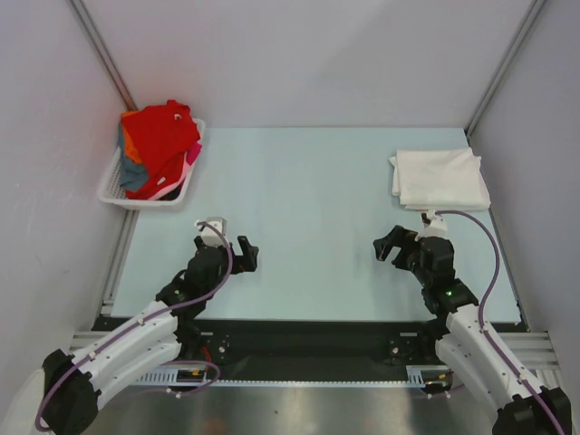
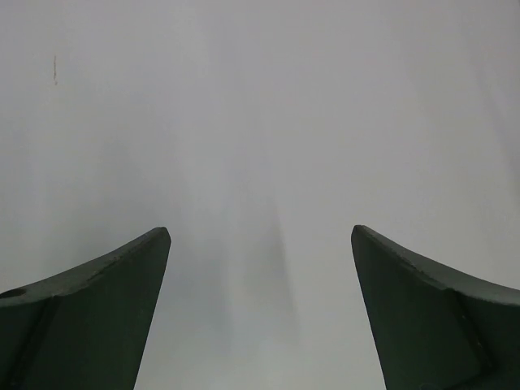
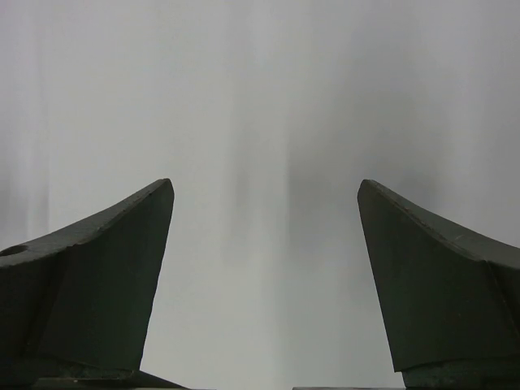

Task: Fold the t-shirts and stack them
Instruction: Grab the tshirt from the pile

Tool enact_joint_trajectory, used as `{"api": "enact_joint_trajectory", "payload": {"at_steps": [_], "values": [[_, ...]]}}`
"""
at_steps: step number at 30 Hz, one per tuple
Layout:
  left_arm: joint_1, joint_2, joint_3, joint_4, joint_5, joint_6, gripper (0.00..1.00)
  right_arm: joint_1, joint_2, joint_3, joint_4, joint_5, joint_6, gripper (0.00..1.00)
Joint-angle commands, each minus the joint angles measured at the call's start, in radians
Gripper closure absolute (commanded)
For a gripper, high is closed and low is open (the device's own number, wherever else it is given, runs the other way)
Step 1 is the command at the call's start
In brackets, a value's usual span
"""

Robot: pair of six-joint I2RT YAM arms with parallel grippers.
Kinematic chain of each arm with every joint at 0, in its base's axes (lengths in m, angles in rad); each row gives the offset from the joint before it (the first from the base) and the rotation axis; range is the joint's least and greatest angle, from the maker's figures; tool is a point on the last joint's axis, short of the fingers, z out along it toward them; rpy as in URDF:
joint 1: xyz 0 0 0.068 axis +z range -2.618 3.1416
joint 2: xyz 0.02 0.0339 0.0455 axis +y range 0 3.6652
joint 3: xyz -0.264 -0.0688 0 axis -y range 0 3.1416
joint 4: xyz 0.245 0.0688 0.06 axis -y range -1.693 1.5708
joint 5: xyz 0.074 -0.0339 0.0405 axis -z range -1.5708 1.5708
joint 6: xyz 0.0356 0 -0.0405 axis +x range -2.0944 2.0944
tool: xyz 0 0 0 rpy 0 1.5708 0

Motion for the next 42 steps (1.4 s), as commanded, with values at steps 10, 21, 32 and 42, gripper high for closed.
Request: {"api": "enact_joint_trajectory", "payload": {"at_steps": [10, 21, 32, 42], "values": [[0.064, 0.105, 0.227, -0.192, -0.126, -0.257, 0.0, 0.005, -0.037, -0.004, 0.017, 0.042, 0.03, 0.02], [0.472, 0.433, 0.619, -0.263, 0.029, -0.422, 0.12, 0.004, -0.047, 0.001, -0.006, 0.071, 0.04, 0.02], [0.523, 0.945, 1.262, -0.45, -0.302, -0.38, 0.15, 0.005, -0.069, -0.002, -0.015, 0.071, 0.038, 0.04], [0.575, 1.313, 1.601, -0.47, -0.352, -0.294, 0.1, 0.004, -0.078, -0.005, -0.017, 0.067, 0.04, 0.04]]}}
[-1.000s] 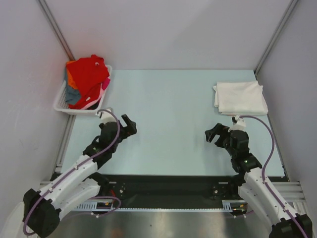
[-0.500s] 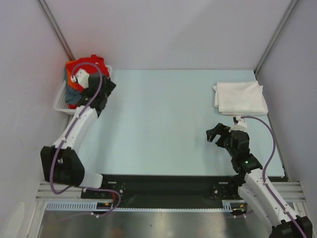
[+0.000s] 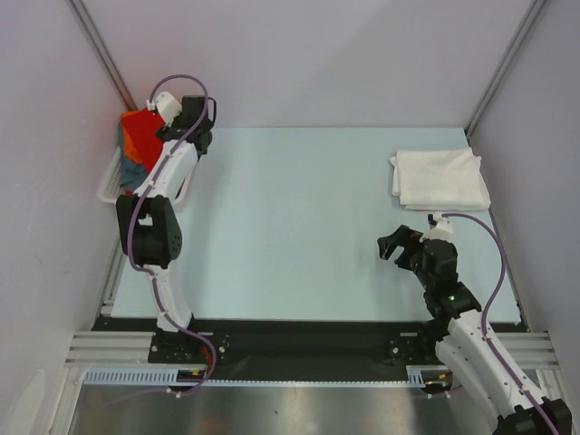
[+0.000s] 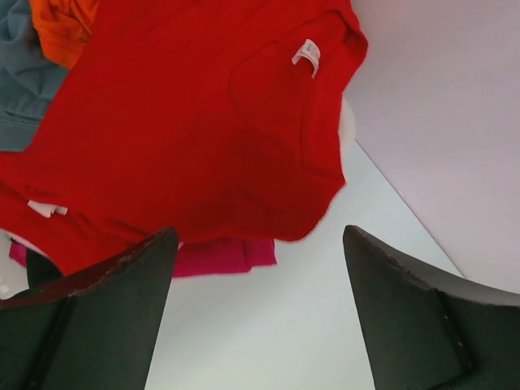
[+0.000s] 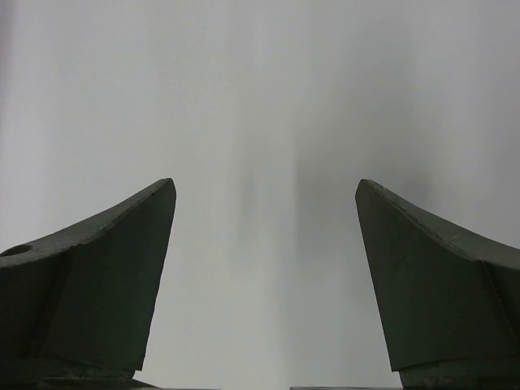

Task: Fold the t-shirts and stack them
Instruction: Grab the tshirt from the pile

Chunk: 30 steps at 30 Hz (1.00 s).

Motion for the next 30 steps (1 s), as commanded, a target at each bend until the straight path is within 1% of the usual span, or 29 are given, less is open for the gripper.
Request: {"api": "enact_joint_trajectory", "payload": {"at_steps": [1, 2, 3, 4, 5, 6, 7, 8, 9, 10, 11, 13, 14, 15, 16, 17, 18, 19, 20, 21, 22, 23, 25, 26, 28, 29, 30], "values": [[0.043, 0.074, 0.101, -0.023, -0.015, 0.01, 0.11, 0.004, -0.007, 0.001, 0.002, 0.02, 0.015, 0.04], [0.055, 0.096, 0.13, -0.017, 0.004, 0.011, 0.13, 0.005, -0.007, 0.001, 0.001, 0.02, 0.015, 0.04], [0.061, 0.139, 0.153, -0.017, 0.025, 0.018, 0.17, 0.006, -0.01, 0.001, 0.002, 0.026, 0.015, 0.04], [0.067, 0.16, 0.199, -0.028, 0.077, 0.025, 0.36, 0.004, -0.01, -0.001, 0.005, 0.026, 0.013, 0.04], [0.078, 0.183, 0.219, -0.045, 0.094, 0.024, 0.5, 0.004, -0.011, -0.001, 0.004, 0.026, 0.013, 0.04], [0.08, 0.183, 0.238, -0.104, 0.094, 0.007, 0.65, 0.004, -0.01, 0.001, 0.002, 0.028, 0.013, 0.04], [0.08, 0.176, 0.247, -0.131, 0.05, -0.017, 0.89, 0.004, -0.011, 0.001, -0.002, 0.029, 0.016, 0.05], [0.077, 0.126, 0.22, -0.137, 0.029, -0.046, 0.92, 0.005, -0.011, 0.001, -0.005, 0.031, 0.016, 0.05], [0.074, 0.089, 0.19, -0.131, 0.001, -0.059, 0.92, 0.004, -0.016, 0.001, -0.004, 0.031, 0.015, 0.05], [0.069, 0.05, 0.134, -0.125, -0.055, -0.068, 0.91, 0.004, -0.015, -0.001, 0.004, 0.029, 0.013, 0.05], [0.063, -0.032, 0.109, -0.114, -0.076, -0.071, 0.92, 0.004, -0.013, -0.004, 0.007, 0.025, 0.012, 0.06], [0.06, -0.12, 0.039, -0.083, -0.123, -0.07, 0.92, 0.004, -0.008, -0.002, 0.007, 0.025, 0.013, 0.06], [0.057, -0.211, 0.016, -0.076, -0.14, -0.073, 0.92, 0.004, -0.008, -0.001, 0.002, 0.026, 0.015, 0.06], [0.054, -0.264, -0.007, -0.076, -0.163, -0.09, 0.93, 0.005, -0.007, -0.001, 0.005, 0.026, 0.013, 0.06], [0.054, -0.318, -0.07, -0.065, -0.183, -0.105, 0.94, 0.004, -0.01, -0.002, 0.01, 0.022, 0.013, 0.06], [0.051, -0.427, -0.104, -0.045, -0.204, -0.108, 0.95, 0.005, -0.01, -0.001, 0.008, 0.02, 0.012, 0.06], [0.051, -0.485, -0.138, 0.023, -0.202, -0.094, 0.96, 0.006, -0.01, 0.001, 0.001, 0.025, 0.013, 0.06], [0.051, -0.538, -0.194, 0.061, -0.188, -0.076, 1.0, 0.004, -0.013, 0.002, -0.007, 0.029, 0.015, 0.06], [0.048, -0.635, -0.218, 0.096, -0.139, -0.039, 1.0, 0.004, -0.019, 0.002, -0.008, 0.035, 0.016, 0.06], [0.043, -0.677, -0.23, 0.149, -0.108, -0.019, 1.0, 0.002, -0.027, -0.002, -0.005, 0.032, 0.016, 0.06], [0.035, -0.712, -0.235, 0.164, -0.07, -0.001, 1.0, 0.004, -0.028, -0.005, 0.002, 0.029, 0.015, 0.07], [0.002, -0.766, -0.229, 0.174, -0.017, 0.042, 1.0, 0.005, -0.033, -0.008, 0.007, 0.025, 0.013, 0.07], [-0.056, -0.795, -0.184, 0.184, 0.018, 0.086, 1.0, 0.005, -0.031, -0.005, 0.001, 0.028, 0.013, 0.07], [-0.133, -0.809, -0.17, 0.185, 0.034, 0.12, 1.0, 0.004, -0.03, -0.004, -0.004, 0.035, 0.015, 0.07], [-0.216, -0.814, -0.135, 0.188, 0.12, 0.134, 1.0, 0.004, -0.03, -0.004, -0.005, 0.039, 0.016, 0.07], [-0.303, -0.805, -0.124, 0.19, 0.154, 0.139, 1.0, 0.002, -0.03, -0.005, -0.002, 0.037, 0.016, 0.07], [-0.349, -0.794, -0.114, 0.196, 0.212, 0.139, 1.0, 0.004, -0.03, -0.005, -0.001, 0.039, 0.016, 0.07]]}}
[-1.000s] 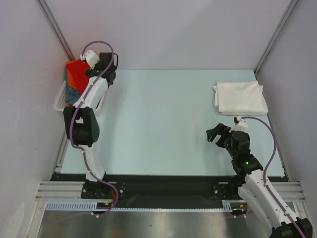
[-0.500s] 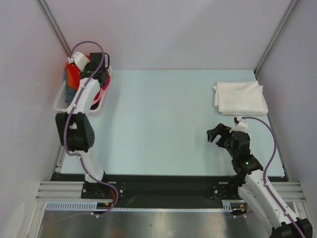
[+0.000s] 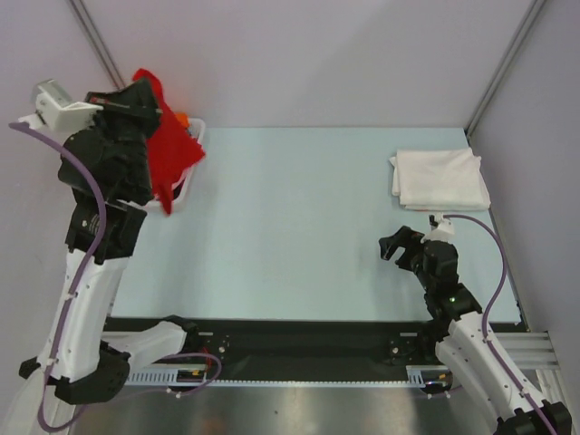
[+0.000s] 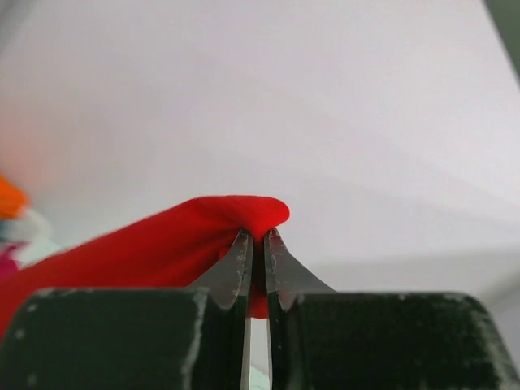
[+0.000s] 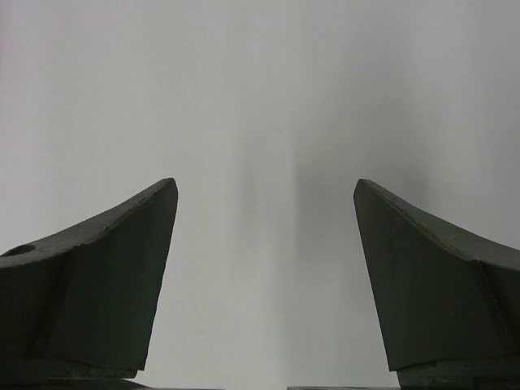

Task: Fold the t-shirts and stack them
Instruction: Grab the tshirt from the pile, then move the tshirt to the center of the board

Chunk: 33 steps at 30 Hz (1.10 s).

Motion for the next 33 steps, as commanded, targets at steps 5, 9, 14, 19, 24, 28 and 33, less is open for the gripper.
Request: {"api": "enact_joint_trajectory", "payload": {"at_steps": [5, 9, 14, 19, 24, 28, 33], "values": [[-0.376, 0.242, 0.147, 0.091, 0.339, 0.109, 1.0, 0.002, -0.015, 0.001, 0.003, 0.034, 0.016, 0.06], [-0.424, 0.452, 0.534, -0.083, 0.426, 0.143, 1.0, 0.004, -0.015, 0.009, -0.017, 0.044, 0.017, 0.05], [-0.384, 0.471, 0.608, -0.173, 0.4, 0.112, 0.99, -0.001, -0.035, 0.01, -0.028, 0.055, 0.017, 0.05], [-0.312, 0.245, -0.006, 0.071, 0.459, 0.006, 0.99, -0.001, -0.056, 0.001, -0.028, 0.055, 0.022, 0.06], [-0.294, 0.232, -0.092, 0.125, 0.472, 0.006, 1.0, -0.001, -0.053, -0.002, -0.019, 0.044, 0.02, 0.07], [-0.295, 0.276, 0.038, 0.125, 0.552, 0.02, 1.0, -0.001, -0.053, 0.003, -0.03, 0.055, 0.023, 0.08], [-0.294, 0.383, 0.224, 0.099, 0.623, 0.015, 1.0, -0.001, -0.05, 0.001, -0.025, 0.052, 0.022, 0.08]]}}
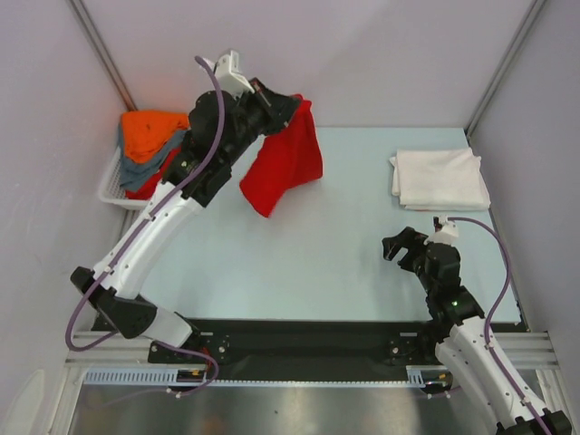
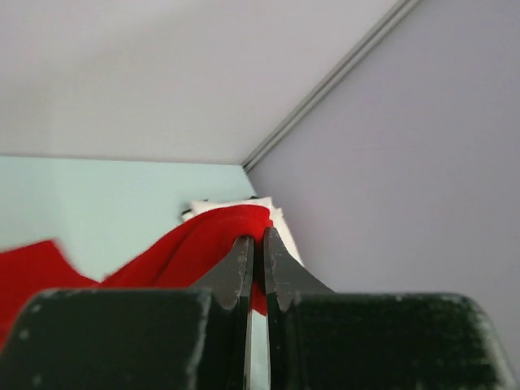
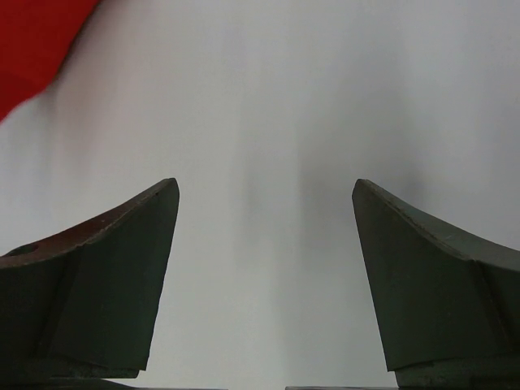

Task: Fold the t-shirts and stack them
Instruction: Move the tshirt to the center of the board

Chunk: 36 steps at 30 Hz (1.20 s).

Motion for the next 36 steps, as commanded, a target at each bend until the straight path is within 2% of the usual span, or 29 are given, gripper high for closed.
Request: {"api": "enact_joint_trajectory", "payload": {"at_steps": [1, 4, 11, 13, 15, 18, 21, 23, 24, 25, 28, 31, 33, 36], "values": [[0.004, 0.062, 0.23, 0.072, 0.06, -0.004, 1.0, 0.0, -0.002, 0.001, 0.015, 0.02, 0.008, 0.08], [0.044, 0.133, 0.378, 0.0, 0.078, -0.028, 1.0, -0.002, -0.002, -0.003, 0.026, 0.017, 0.007, 0.08], [0.119, 0.26, 0.677, -0.006, 0.164, -0.095, 1.0, 0.0, 0.002, -0.003, 0.028, 0.015, 0.007, 0.08], [0.131, 0.283, 0.734, -0.006, 0.172, -0.11, 0.99, 0.0, 0.005, 0.0, 0.026, 0.023, 0.007, 0.09], [0.141, 0.276, 0.722, 0.001, 0.196, -0.128, 0.99, -0.002, 0.004, -0.002, 0.029, 0.021, 0.007, 0.08], [0.151, 0.224, 0.615, 0.026, 0.232, -0.15, 1.0, -0.002, 0.002, 0.0, 0.022, 0.021, 0.008, 0.1], [0.153, 0.127, 0.416, 0.037, 0.273, -0.153, 0.99, 0.0, -0.002, -0.005, 0.031, 0.017, 0.005, 0.11], [0.153, 0.003, 0.177, 0.085, 0.272, -0.148, 0.98, -0.002, -0.001, -0.003, 0.029, 0.01, 0.005, 0.12], [0.153, -0.046, 0.08, 0.113, 0.253, -0.154, 0.96, 0.0, -0.001, -0.002, 0.026, 0.01, 0.004, 0.12], [0.153, -0.143, -0.098, 0.151, 0.2, -0.159, 0.95, -0.002, -0.001, -0.002, 0.026, 0.007, 0.005, 0.12], [0.154, -0.314, -0.361, 0.181, 0.092, -0.148, 0.97, -0.002, 0.002, -0.006, 0.041, -0.008, 0.001, 0.09], [0.156, -0.434, -0.489, 0.135, 0.046, -0.101, 0.98, -0.003, 0.012, -0.002, 0.046, -0.04, 0.007, 0.0], [0.156, -0.517, -0.548, 0.106, 0.04, -0.089, 0.98, -0.005, 0.025, 0.009, 0.054, -0.063, 0.025, 0.0], [0.156, -0.644, -0.774, 0.052, -0.041, -0.133, 0.97, -0.011, 0.102, 0.02, 0.146, -0.116, 0.071, 0.0]]}}
